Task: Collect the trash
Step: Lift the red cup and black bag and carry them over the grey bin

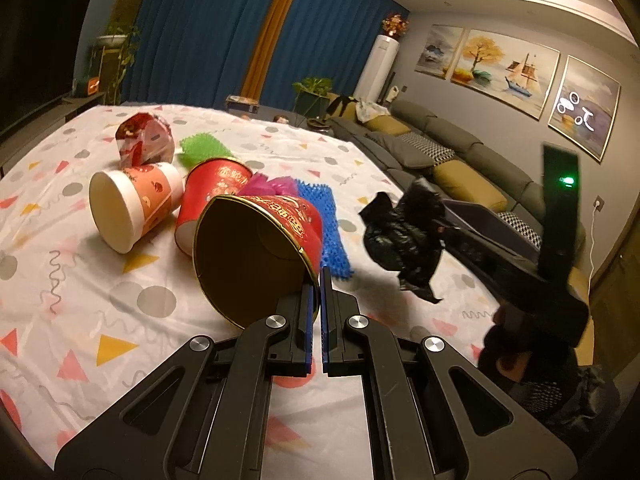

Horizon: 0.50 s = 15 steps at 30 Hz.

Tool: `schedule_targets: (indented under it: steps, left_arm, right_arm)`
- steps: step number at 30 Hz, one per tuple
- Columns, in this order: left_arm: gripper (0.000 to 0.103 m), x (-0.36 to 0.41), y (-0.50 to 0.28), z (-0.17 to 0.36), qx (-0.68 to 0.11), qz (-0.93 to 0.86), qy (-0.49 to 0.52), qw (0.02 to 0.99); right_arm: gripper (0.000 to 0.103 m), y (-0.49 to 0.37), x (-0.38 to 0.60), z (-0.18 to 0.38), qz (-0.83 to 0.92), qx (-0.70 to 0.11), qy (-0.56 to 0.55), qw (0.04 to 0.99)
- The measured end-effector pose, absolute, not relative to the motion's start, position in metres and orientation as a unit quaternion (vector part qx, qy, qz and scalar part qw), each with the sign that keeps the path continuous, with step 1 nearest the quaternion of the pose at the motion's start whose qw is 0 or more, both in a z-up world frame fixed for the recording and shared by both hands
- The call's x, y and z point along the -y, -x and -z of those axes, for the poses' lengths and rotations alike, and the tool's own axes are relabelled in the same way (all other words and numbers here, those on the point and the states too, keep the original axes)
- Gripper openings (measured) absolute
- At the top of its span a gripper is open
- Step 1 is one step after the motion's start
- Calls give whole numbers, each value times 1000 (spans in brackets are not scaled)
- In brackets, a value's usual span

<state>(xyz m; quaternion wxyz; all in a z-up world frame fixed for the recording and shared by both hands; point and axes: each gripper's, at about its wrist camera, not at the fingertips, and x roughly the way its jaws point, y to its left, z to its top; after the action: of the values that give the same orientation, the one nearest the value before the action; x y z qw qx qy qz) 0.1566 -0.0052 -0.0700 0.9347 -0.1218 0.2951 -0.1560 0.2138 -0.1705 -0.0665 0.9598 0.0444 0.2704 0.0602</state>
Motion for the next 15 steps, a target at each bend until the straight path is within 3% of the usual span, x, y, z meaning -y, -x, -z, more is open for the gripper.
schedule_targets:
  steps: [15]
  left_arm:
    - [2,44,-137,48,-274,182,88,940]
  right_arm:
    - [4,-146,213,30,-39,-209,-57,975]
